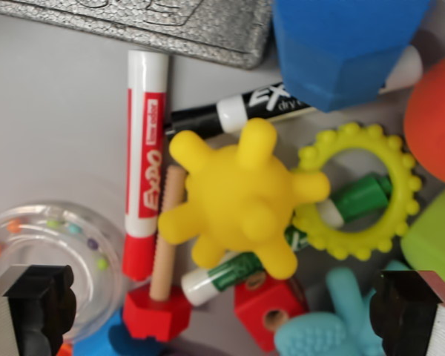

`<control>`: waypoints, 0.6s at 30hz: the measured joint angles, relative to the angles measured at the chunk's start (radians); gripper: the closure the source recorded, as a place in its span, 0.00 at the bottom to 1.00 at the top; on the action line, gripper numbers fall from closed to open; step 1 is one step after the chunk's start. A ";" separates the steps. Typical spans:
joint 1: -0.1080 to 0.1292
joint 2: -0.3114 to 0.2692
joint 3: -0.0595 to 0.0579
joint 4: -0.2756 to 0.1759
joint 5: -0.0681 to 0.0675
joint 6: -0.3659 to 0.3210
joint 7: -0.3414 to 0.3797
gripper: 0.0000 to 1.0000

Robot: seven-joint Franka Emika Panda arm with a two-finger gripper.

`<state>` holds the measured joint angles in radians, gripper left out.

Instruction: Pick an object from the bin

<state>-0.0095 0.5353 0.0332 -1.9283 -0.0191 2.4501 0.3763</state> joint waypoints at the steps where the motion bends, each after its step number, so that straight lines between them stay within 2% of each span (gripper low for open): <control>1: 0.001 0.010 0.001 0.004 -0.002 0.007 -0.008 0.00; 5: 0.004 0.050 0.007 0.018 -0.010 0.035 -0.035 0.00; 18: 0.007 0.152 0.003 0.043 -0.013 0.117 -0.039 0.00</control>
<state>-0.0025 0.6870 0.0357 -1.8849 -0.0324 2.5667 0.3377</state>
